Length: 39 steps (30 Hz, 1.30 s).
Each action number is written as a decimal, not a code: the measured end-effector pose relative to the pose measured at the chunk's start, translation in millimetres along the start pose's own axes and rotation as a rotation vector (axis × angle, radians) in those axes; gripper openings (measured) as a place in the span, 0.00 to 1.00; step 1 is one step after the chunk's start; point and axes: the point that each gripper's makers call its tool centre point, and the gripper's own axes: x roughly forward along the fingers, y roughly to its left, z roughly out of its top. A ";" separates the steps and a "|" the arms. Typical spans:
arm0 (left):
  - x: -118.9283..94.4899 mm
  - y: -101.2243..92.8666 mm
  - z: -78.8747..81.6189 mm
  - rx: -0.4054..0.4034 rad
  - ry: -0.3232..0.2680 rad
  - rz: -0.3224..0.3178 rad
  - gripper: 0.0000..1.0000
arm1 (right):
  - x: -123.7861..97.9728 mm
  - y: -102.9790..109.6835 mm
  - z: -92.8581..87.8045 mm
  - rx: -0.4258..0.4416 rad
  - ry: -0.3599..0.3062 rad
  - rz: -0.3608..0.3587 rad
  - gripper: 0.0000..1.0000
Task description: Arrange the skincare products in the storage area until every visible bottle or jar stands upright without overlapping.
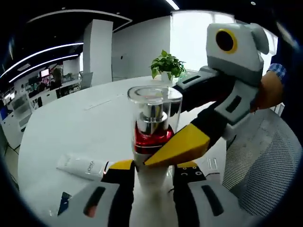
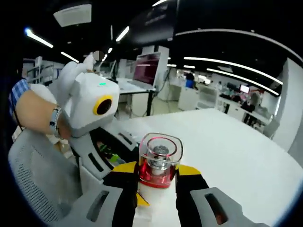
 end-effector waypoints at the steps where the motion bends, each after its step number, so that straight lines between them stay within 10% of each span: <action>1: 0.4 1.0 0.8 0.010 -0.005 0.006 0.25 | -0.6 -1.3 0.0 0.004 0.001 0.003 0.27; 21: 10.1 -11.1 10.8 0.066 0.004 -0.012 0.12 | -30.4 -26.1 -27.8 -0.196 0.087 0.142 0.27; 28: 13.1 -13.9 11.6 0.057 0.008 -0.017 0.10 | -32.2 -29.6 -10.5 0.114 -0.055 0.009 0.29; 39: 15.7 -9.9 8.5 0.083 0.031 0.004 0.12 | -21.4 -40.5 -11.1 0.123 -0.080 -0.082 0.28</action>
